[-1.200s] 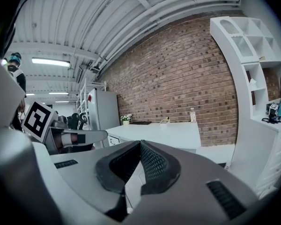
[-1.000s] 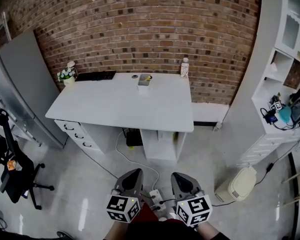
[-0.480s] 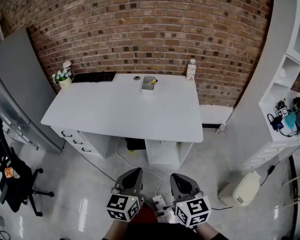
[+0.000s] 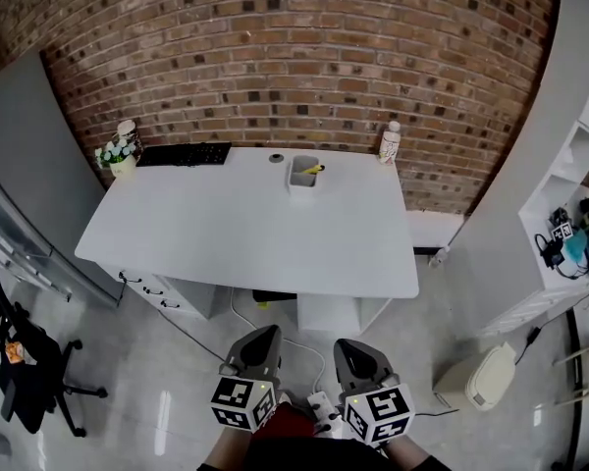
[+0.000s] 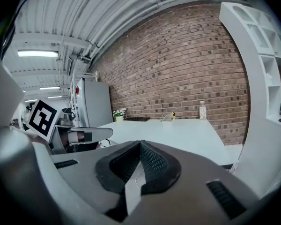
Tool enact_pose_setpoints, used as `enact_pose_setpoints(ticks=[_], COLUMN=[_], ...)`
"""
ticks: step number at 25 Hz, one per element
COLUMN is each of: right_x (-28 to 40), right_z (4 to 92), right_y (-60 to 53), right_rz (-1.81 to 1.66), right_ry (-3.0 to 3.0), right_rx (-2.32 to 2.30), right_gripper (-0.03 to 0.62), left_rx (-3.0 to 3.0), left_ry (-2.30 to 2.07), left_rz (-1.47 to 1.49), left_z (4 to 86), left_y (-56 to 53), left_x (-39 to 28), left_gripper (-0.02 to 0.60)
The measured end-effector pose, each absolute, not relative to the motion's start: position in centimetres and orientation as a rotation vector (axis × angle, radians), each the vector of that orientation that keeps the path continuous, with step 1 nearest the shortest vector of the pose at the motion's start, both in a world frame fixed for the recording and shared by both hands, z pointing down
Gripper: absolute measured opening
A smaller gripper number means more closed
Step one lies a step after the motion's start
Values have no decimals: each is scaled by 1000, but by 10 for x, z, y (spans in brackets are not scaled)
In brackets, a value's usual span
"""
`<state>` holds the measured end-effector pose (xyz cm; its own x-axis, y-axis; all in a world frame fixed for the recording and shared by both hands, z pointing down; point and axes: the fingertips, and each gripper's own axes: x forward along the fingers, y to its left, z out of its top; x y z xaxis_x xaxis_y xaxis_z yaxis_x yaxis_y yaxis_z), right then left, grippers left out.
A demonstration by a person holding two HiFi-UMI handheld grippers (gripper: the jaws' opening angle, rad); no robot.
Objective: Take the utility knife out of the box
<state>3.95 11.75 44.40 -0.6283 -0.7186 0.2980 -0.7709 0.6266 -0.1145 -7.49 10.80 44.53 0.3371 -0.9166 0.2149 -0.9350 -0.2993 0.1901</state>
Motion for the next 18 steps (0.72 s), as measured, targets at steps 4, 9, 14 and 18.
enact_pose_setpoints(ticks=[4, 9, 14, 18], right_x=[22, -4, -23, -34], right_z=[446, 450, 448, 449], right_y=[103, 87, 77, 71], right_rz=[349, 345, 318, 310], right_ry=[-2605, -2584, -2570, -2560], right_rx=[1233, 1244, 1247, 1246], right_gripper=[8, 8, 8, 8], left_rx=[2331, 2362, 2360, 2340], left_ry=[-1643, -1621, -1625, -1633], left_rz=[88, 90, 106, 94], left_z=[445, 444, 445, 447], left_y=[91, 73, 63, 56], left_x=[-93, -113, -131, -145], left_gripper=[3, 3, 3, 3])
